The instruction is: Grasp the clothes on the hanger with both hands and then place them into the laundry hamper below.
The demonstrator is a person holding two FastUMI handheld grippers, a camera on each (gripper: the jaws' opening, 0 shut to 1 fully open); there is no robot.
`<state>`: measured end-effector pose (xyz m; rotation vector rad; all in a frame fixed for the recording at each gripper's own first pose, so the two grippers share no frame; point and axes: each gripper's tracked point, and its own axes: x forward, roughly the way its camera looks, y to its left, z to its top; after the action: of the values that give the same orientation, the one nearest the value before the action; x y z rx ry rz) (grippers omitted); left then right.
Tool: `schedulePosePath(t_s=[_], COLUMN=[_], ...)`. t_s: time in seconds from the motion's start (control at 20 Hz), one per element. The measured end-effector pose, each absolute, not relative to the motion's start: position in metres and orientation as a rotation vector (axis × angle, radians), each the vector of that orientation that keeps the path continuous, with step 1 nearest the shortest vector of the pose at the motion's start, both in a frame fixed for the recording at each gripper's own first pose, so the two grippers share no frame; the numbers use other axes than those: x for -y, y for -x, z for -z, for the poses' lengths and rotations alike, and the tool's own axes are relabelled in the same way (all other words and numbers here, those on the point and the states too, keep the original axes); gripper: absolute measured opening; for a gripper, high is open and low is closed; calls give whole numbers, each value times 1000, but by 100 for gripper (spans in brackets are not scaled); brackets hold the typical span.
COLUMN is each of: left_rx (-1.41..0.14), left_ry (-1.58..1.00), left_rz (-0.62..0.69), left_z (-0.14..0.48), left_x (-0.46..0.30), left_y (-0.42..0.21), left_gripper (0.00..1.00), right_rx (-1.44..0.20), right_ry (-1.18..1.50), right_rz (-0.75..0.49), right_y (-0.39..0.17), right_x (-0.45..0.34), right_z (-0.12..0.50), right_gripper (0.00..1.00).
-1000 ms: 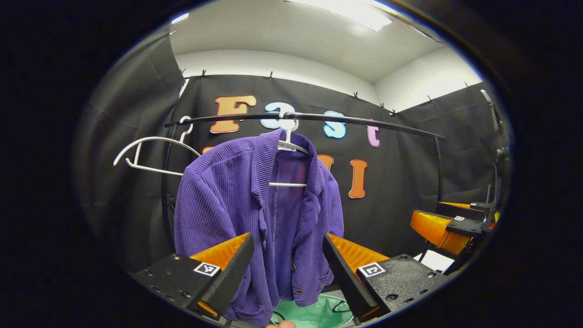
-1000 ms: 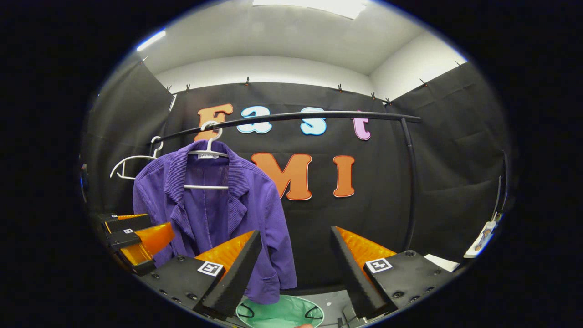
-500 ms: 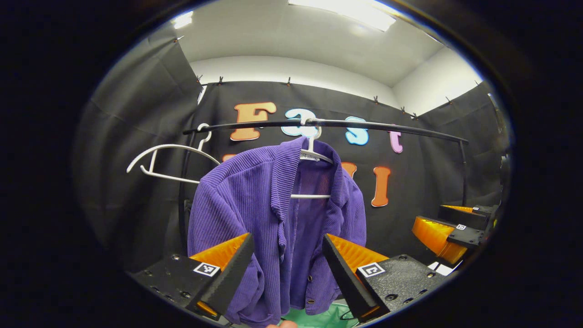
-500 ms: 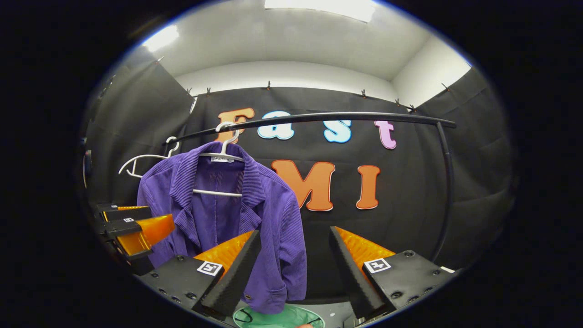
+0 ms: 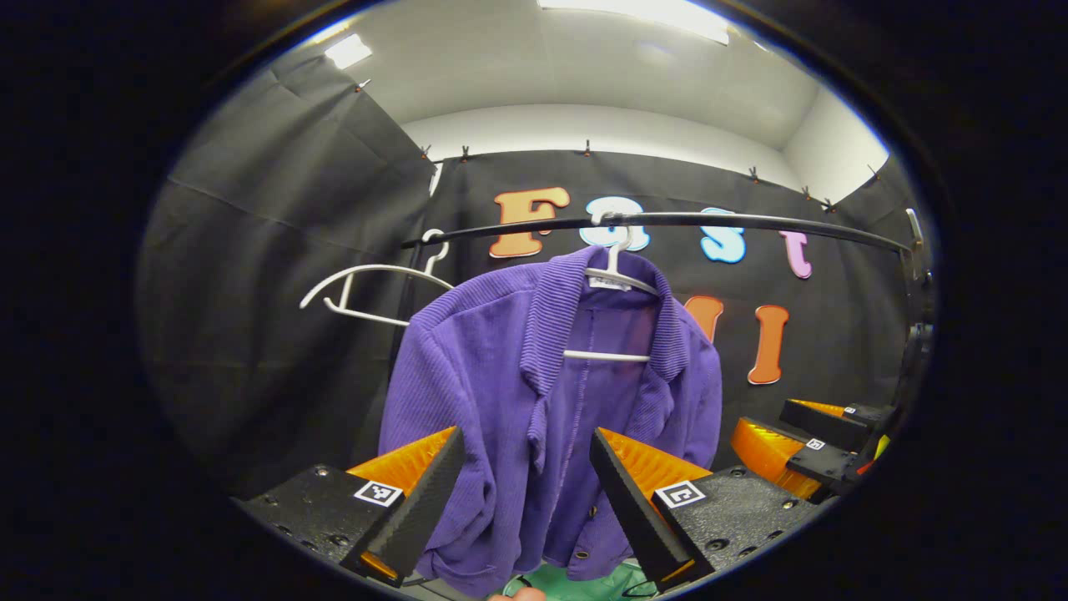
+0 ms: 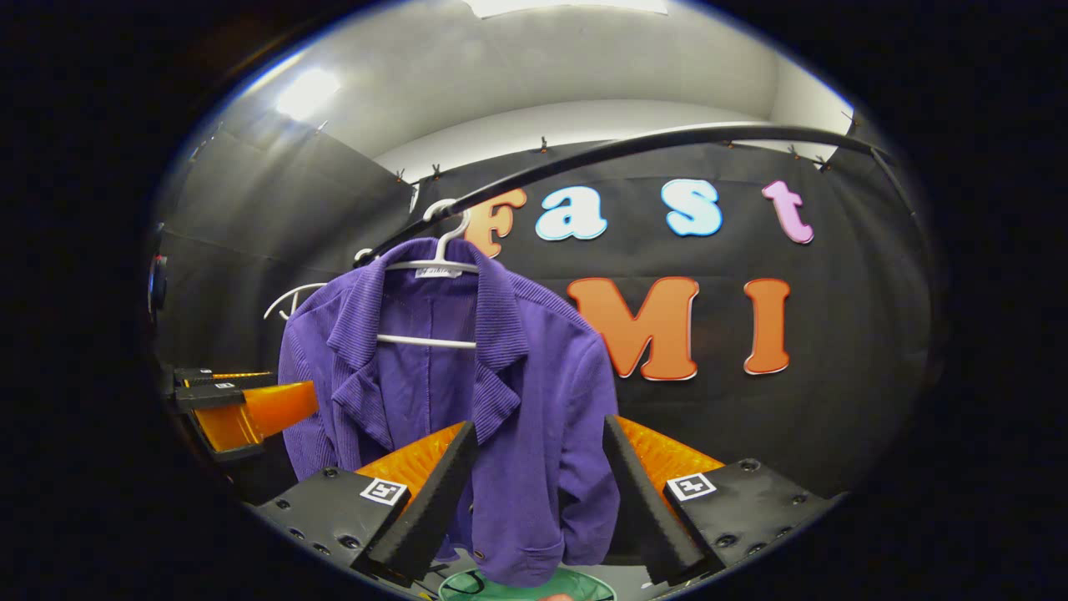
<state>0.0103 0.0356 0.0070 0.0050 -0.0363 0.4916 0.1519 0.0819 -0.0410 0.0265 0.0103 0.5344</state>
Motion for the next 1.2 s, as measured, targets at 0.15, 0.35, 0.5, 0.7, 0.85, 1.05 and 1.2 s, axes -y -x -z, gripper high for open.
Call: schedulePosePath(t_s=[0.15,0.35,0.5,0.7,0.85,1.05,1.2], left_rx=[27,20,16,8,-2,-4,5], left_ry=[-17,-31,-22,-6,12,57,101], left_rz=[-562,-603,-629,-623,-599,-524,-457], left_z=[-4,-1,2,8,17,24,27], left_x=[-45,-54,-64,-73,-75,-64,-54], left_y=[4,18,23,22,12,-9,-36], left_gripper=[95,95,95,95,92,92,92], right_rx=[-57,-85,-128,-149,-156,-94,-22], right_ry=[-35,-45,-53,-63,-57,-81,-66], right_rz=[-575,-520,-517,-514,-566,-555,-540], right_y=[-185,-233,-259,-274,-265,-244,-220], right_x=[-118,-150,-168,-147,-123,-83,-58], right_z=[70,99,122,121,112,76,44], right_gripper=[98,98,98,96,37,10,9])
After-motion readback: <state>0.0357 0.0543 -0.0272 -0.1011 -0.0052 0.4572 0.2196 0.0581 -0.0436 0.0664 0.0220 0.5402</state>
